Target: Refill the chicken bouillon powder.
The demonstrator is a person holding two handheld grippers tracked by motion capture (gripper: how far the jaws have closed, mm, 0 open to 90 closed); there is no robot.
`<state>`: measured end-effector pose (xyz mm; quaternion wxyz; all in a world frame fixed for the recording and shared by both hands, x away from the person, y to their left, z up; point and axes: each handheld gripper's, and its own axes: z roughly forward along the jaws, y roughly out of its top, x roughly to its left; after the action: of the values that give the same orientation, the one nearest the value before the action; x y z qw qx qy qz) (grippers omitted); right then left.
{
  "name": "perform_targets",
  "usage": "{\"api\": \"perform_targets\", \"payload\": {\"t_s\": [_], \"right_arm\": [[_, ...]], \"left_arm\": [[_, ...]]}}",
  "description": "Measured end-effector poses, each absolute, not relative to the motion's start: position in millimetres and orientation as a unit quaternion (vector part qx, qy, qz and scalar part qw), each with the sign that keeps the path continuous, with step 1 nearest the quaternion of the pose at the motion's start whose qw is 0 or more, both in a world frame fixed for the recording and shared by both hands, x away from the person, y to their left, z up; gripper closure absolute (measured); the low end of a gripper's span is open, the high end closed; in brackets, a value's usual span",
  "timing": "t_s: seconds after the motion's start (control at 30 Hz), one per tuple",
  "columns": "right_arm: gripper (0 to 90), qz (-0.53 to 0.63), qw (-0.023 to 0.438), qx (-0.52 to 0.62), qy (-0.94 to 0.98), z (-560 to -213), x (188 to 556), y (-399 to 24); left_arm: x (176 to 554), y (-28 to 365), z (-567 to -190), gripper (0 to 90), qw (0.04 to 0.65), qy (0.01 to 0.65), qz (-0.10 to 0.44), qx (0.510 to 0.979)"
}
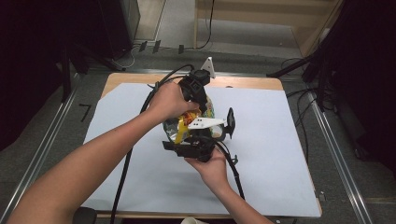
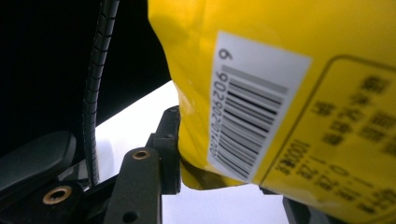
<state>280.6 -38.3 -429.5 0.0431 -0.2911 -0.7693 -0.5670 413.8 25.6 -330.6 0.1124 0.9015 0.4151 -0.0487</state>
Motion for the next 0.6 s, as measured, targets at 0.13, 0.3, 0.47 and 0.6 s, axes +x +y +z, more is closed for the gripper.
{"api": "perform_targets", "payload": {"t_s": [0.13, 0.3, 0.47, 0.6], "right_arm": [[61.6, -0.565, 0.043, -0.291, -0.771, -429.2, 280.5, -37.6], [61.6, -0.565, 0.042, -0.290, -0.771, -428.9, 280.8, -37.6], [61.7, -0.564, 0.040, -0.289, -0.772, -429.2, 281.0, -37.3], [61.7, -0.563, 0.041, -0.291, -0.773, -429.3, 280.8, -37.1]], "left_arm": [[414.0, 25.8, -329.9, 81.3, 0.111, 0.415, -0.051, 0.902], [414.0, 25.9, -329.4, 81.4, 0.113, 0.414, -0.052, 0.902], [414.1, 26.3, -329.2, 81.8, 0.115, 0.414, -0.054, 0.901], [414.2, 26.0, -329.9, 81.8, 0.116, 0.414, -0.054, 0.901]]}}
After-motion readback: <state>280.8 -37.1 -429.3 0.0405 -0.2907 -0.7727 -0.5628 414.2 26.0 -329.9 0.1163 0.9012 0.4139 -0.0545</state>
